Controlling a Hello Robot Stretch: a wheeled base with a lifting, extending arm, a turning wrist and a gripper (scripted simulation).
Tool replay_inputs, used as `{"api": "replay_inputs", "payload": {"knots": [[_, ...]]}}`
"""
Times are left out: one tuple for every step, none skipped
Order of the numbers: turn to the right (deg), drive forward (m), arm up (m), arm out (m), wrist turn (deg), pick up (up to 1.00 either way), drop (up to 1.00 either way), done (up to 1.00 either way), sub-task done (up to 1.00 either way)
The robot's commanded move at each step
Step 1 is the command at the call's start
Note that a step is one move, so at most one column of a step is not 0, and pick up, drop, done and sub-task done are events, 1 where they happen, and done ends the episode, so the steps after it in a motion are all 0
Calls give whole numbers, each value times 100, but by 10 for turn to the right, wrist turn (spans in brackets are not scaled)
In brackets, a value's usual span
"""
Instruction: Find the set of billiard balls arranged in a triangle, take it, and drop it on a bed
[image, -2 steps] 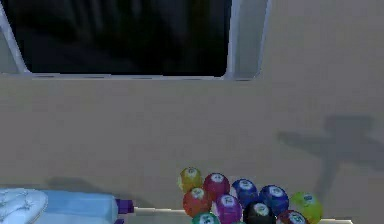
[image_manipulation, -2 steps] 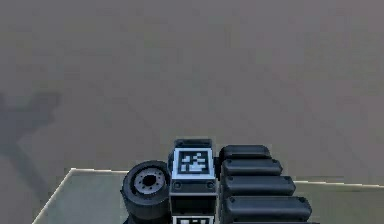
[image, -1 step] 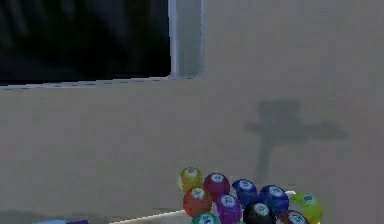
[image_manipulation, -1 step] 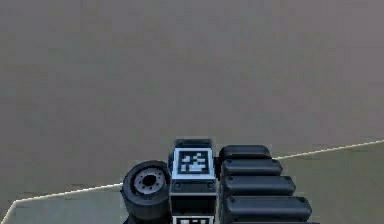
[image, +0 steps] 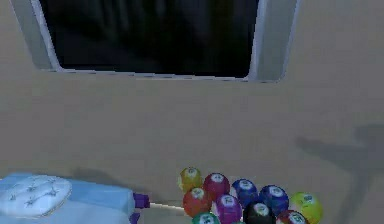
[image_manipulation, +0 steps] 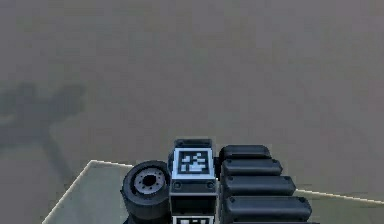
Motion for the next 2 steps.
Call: {"api": "replay_inputs", "payload": {"knots": [[120, 0, 0, 0, 0, 0, 0, 0, 0], [30, 0, 0, 0, 0, 0, 0, 0, 0]]}}
